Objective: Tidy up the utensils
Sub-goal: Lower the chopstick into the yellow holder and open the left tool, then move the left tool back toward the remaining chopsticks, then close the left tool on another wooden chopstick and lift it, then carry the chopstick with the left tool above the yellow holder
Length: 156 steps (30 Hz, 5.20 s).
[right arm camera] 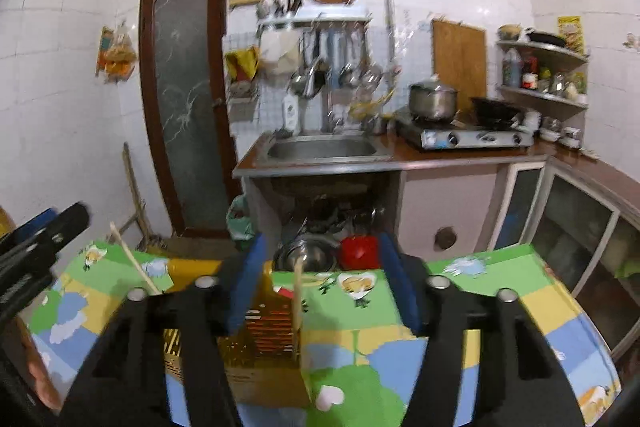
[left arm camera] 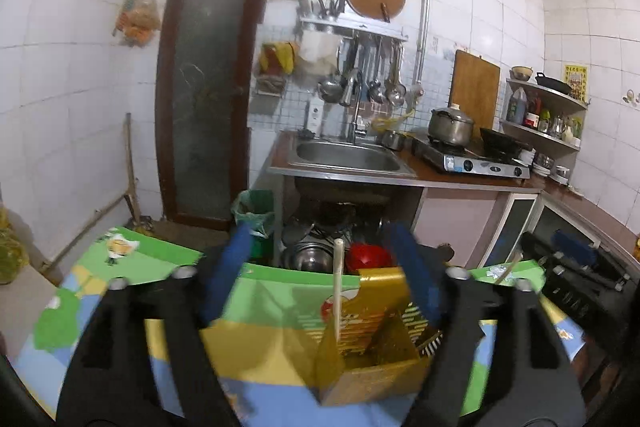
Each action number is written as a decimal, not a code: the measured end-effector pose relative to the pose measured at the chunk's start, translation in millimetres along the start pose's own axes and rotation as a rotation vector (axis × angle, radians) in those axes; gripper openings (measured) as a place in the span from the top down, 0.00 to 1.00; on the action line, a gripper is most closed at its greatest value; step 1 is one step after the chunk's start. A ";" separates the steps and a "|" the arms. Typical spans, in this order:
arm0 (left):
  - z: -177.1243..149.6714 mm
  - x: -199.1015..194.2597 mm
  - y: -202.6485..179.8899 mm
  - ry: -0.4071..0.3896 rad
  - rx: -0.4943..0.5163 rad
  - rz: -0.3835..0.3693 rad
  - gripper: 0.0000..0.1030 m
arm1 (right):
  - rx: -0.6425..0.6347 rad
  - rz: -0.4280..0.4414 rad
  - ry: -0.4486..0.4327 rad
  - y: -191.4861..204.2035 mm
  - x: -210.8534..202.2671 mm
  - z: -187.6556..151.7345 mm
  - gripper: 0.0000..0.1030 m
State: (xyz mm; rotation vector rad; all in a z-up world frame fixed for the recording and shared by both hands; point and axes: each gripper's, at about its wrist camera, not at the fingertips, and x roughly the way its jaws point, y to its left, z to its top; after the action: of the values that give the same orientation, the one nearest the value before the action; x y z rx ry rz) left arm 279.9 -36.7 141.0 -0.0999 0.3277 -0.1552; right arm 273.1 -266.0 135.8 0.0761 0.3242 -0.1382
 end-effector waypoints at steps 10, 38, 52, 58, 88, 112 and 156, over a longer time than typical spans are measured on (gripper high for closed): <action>-9.5 -101.0 34.8 0.007 0.020 0.007 0.05 | -0.019 -0.076 -0.034 -15.5 -96.5 -8.0 0.14; -180.8 -41.7 60.8 0.474 0.033 0.082 0.05 | -0.080 -0.139 0.337 -2.6 -69.9 -194.6 0.08; -210.3 -4.2 59.7 0.604 -0.018 0.104 0.08 | 0.008 -0.137 0.553 -12.7 -21.3 -216.4 0.08; -214.3 -2.3 55.8 0.601 0.020 0.128 0.08 | 0.040 -0.125 0.572 -14.6 -20.3 -218.8 0.04; -202.3 6.4 30.2 0.658 0.036 0.045 0.96 | 0.065 -0.070 0.562 16.3 -9.7 -203.0 0.90; -136.8 -90.1 40.6 0.294 0.030 -0.011 0.96 | 0.095 0.059 0.251 18.8 -92.0 -147.1 0.92; -101.6 -153.5 26.7 0.106 0.070 -0.039 0.96 | 0.046 0.074 -0.050 14.2 -159.9 -103.1 0.94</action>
State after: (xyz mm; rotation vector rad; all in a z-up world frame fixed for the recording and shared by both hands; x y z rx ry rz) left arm 106.6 8.0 89.9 -0.0285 0.4260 -0.2112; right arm 93.0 -222.4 90.7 0.1298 0.2681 -0.0742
